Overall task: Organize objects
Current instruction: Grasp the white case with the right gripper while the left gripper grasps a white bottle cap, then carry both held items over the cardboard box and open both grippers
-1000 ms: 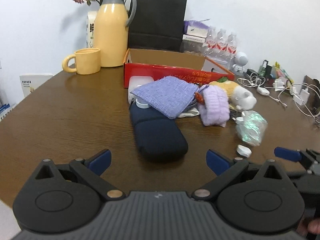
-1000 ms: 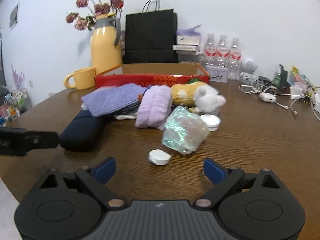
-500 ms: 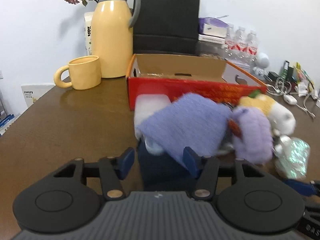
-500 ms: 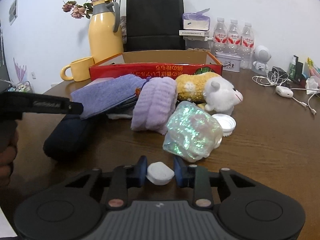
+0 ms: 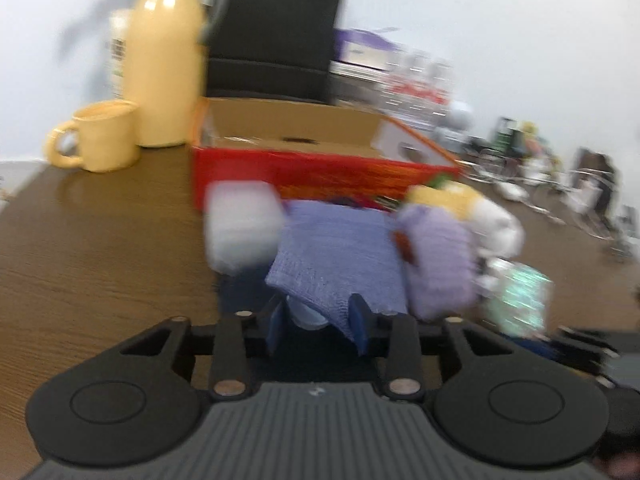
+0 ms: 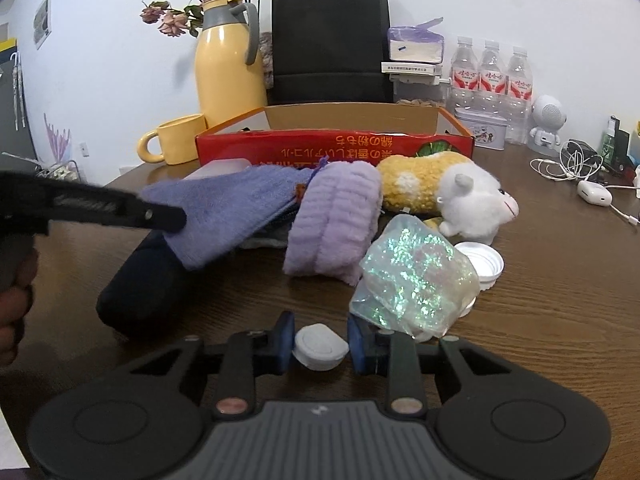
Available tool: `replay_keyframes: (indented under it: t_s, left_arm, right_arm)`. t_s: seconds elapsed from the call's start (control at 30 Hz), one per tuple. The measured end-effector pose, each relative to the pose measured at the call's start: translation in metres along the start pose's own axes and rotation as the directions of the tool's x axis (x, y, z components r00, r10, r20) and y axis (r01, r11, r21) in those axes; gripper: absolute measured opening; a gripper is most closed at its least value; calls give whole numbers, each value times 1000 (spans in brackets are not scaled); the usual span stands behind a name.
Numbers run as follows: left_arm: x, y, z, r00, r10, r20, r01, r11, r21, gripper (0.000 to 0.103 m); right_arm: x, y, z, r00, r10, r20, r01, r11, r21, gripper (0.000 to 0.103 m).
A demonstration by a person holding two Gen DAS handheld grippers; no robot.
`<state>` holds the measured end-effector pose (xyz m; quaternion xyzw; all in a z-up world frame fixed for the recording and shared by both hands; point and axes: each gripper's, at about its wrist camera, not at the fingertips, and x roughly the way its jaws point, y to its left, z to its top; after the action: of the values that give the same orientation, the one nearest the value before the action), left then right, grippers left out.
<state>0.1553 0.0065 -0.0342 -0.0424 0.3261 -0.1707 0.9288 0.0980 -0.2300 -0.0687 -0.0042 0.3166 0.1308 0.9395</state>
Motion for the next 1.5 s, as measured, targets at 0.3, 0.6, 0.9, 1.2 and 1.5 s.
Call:
replay_keyframes:
  t_s: [0.3,0.6,0.9,1.2,1.5]
  left_arm:
    - [-12,8,-17,998,54,-10,-53,995,87,57]
    - [8,-1,-7,998,67,-2,-66,984,168,27]
    - [-23,-11,-18,998,59,-7,-58,988,146,26]
    - [-75,-24,-45,997,71,23,-73,993,96,26]
    - [-53,-8,76,992,23,128,-39,991,126,27]
  right_arm:
    - [-5,2,-1,1000,2,3,-1,1000,-13,28]
    - [-2,6,-2,1000,18,1,-18,1000,-20,28]
    - [-20,7,-3,998,32,47,-30,998,-49,28]
    - [-57,15,-10,990,79,114,-71,995,-72,28]
    - [-72,-2,96,940,240,241,-192,959,-206,28]
